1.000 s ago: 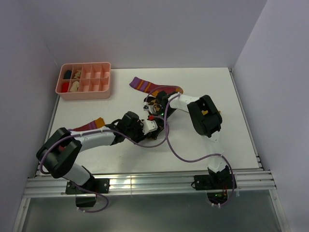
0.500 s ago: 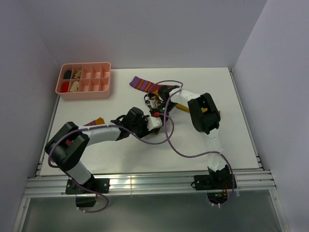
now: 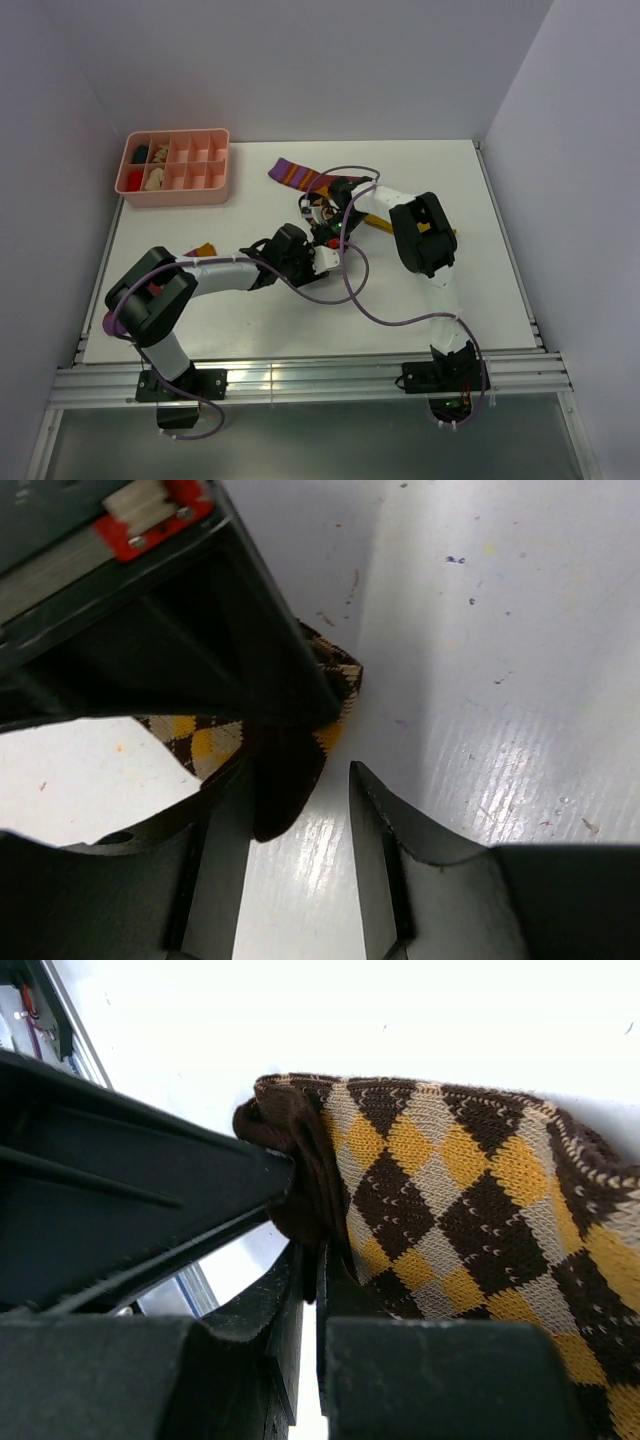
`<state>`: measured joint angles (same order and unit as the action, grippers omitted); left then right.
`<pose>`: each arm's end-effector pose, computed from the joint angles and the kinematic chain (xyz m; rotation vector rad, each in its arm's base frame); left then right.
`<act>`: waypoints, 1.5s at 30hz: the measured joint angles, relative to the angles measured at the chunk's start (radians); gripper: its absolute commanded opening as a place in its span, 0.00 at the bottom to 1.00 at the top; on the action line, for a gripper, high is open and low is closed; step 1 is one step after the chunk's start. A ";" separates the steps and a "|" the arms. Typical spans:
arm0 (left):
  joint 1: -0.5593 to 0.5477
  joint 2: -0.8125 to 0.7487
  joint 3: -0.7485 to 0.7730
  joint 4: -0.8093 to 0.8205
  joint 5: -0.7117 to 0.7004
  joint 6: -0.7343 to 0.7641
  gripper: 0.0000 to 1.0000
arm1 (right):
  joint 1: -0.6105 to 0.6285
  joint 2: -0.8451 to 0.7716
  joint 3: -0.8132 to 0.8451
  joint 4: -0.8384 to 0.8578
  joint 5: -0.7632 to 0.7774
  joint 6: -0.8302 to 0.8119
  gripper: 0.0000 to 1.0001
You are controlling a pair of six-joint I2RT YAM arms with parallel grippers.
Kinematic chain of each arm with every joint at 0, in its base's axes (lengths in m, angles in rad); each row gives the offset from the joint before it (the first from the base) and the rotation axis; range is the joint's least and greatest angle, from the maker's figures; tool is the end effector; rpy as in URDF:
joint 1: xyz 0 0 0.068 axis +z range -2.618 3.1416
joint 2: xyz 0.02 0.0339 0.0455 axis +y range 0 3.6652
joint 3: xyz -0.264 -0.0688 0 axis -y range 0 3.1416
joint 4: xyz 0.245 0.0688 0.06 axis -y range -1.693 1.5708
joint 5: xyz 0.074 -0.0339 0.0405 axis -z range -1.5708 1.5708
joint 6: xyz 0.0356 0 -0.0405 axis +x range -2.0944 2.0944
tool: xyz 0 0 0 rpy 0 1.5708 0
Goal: Roll the socks
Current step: Roll the sock at the center of the board.
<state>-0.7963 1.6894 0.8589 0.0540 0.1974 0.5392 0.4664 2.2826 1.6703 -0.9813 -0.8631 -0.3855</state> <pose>0.2317 -0.2468 0.1589 1.5347 1.7881 -0.3578 0.3676 0.2154 0.1246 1.1455 -2.5604 -1.2893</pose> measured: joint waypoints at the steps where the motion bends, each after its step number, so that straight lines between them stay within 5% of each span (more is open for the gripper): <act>1: -0.005 0.003 0.002 -0.002 -0.003 0.003 0.46 | 0.000 0.000 0.000 0.000 -0.001 -0.002 0.00; 28: 0.027 0.026 0.027 -0.040 -0.035 0.018 0.35 | -0.005 0.000 -0.015 0.027 -0.021 0.032 0.00; 36: 0.180 -0.107 0.022 -0.035 -0.069 -0.322 0.43 | -0.013 -0.068 -0.159 0.211 -0.046 0.209 0.00; 40: 0.262 -0.251 0.010 -0.020 -0.148 -0.584 0.67 | -0.013 -0.145 -0.284 0.373 -0.018 0.349 0.00; 45: 0.270 -0.311 -0.015 -0.030 -0.222 -0.909 0.67 | 0.002 -0.245 -0.449 0.627 0.042 0.561 0.00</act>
<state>-0.5259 1.3785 0.8436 0.0242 -0.0242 -0.3702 0.4683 2.0373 1.2217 -0.3542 -0.8207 0.1753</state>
